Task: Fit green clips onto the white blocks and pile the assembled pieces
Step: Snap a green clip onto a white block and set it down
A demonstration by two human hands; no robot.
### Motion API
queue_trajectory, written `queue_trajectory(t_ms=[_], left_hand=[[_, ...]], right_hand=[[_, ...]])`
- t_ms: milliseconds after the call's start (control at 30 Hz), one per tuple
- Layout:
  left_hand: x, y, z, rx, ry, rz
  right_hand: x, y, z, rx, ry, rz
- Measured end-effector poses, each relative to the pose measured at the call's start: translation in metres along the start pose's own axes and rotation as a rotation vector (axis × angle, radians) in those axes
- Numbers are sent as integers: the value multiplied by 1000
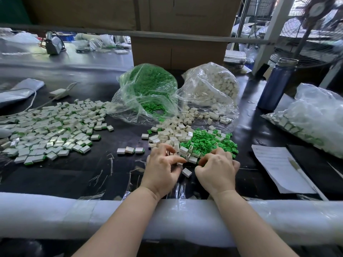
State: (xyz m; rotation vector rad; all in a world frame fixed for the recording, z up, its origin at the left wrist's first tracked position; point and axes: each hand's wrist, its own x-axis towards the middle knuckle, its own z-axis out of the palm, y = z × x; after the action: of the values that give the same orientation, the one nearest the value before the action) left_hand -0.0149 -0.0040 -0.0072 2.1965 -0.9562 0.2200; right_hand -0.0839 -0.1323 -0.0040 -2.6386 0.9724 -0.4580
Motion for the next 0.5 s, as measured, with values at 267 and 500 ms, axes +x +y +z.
queue_trajectory(t_ms=[267, 500], left_hand=[[0, -1, 4, 82, -186, 67], [0, 2, 1, -123, -213, 53]], right_hand=[[-1, 0, 1, 52, 38, -74], [-1, 1, 1, 282, 112, -241]])
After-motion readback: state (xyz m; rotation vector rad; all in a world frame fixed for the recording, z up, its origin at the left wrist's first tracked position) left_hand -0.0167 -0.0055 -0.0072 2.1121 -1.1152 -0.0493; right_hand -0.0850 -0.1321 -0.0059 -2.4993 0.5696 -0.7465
